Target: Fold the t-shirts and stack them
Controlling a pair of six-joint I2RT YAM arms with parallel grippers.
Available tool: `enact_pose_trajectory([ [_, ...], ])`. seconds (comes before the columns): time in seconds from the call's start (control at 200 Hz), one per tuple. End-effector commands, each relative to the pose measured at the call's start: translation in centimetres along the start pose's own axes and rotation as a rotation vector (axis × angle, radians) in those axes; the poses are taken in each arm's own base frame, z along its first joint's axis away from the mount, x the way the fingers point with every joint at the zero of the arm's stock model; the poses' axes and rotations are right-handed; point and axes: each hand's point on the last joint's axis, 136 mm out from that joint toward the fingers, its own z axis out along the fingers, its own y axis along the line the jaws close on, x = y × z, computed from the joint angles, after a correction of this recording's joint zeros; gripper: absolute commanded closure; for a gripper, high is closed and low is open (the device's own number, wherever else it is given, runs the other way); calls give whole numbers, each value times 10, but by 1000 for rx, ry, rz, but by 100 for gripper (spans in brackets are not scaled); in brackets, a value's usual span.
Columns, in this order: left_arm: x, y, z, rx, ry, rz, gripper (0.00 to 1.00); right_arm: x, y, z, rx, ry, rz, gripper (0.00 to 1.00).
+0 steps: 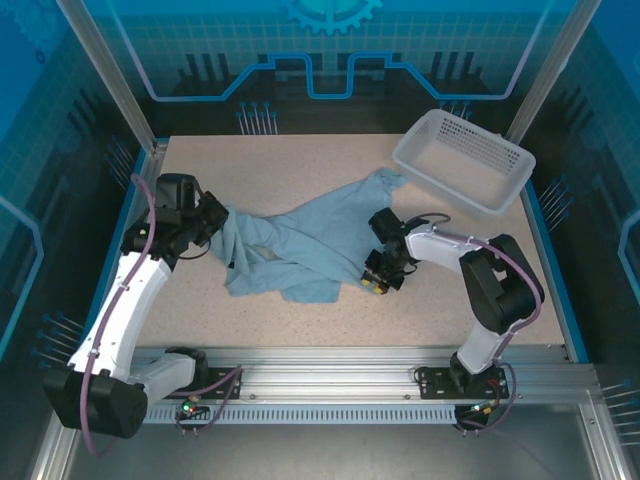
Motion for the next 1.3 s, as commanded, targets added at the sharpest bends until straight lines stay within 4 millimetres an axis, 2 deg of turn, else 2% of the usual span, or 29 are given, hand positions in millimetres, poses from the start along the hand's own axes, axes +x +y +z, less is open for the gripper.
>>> enact_pose_trajectory([
  [0.0, -2, -4, -6, 26, -6, -12, 100, 6, -14, -10, 97, 2, -4, 65],
  [0.09, -2, -3, -8, 23, -6, -10, 100, 10, -14, -28, 93, -26, -25, 50],
  [0.185, -2, -2, -9, 19, -8, -12, 100, 20, -15, -36, 74, -16, -26, 42],
  [0.27, -1, -1, -10, 17, -7, -12, 100, 25, -15, -25, 47, 18, -3, 40],
  [0.39, 1, 0, -10, 16, 0, -11, 100, 23, -12, 0, 24, 51, 53, 44],
  [0.455, 2, 0, -9, 15, 3, -10, 100, 18, -4, 8, 2, 49, 73, 50],
  [0.515, 3, 1, -9, 12, 7, -10, 100, 11, 3, 9, -11, 28, 81, 64],
  [0.595, 2, 1, -10, 10, 4, -9, 100, -4, 13, -1, -9, -45, 57, 87],
  [0.65, 0, -1, -13, 13, -3, -7, 100, -13, 20, -14, -16, -93, 30, 96],
  [0.67, -1, -1, -13, 12, -6, -6, 100, -19, 25, -23, -23, -121, 14, 100],
  [0.745, -7, -6, -17, 16, -24, 2, 100, -33, 41, -54, -64, -210, -37, 100],
  [0.815, -19, -12, -21, 26, -50, -5, 100, -47, 64, -94, -138, -313, -109, 100],
  [0.895, -40, -24, -25, 57, -92, -36, 100, -60, 87, -140, -216, -416, -179, 100],
  [0.905, -43, -25, -25, 59, -97, -40, 100, -63, 93, -153, -239, -443, -198, 100],
  [0.955, -61, -37, -32, 84, -135, -57, 100, -68, 105, -179, -292, -495, -234, 100],
  [0.995, -75, -46, -39, 107, -166, -67, 100, -72, 115, -208, -347, -550, -267, 100],
  [1.08, -106, -70, -62, 166, -250, -75, 100, -74, 131, -263, -450, -661, -337, 100],
  [1.16, -128, -88, -94, 219, -343, -76, 100, -67, 139, -317, -534, -776, -412, 100],
  [1.296, -141, -103, -156, 315, -497, -73, 100, -42, 128, -398, -630, -969, -484, 100],
])
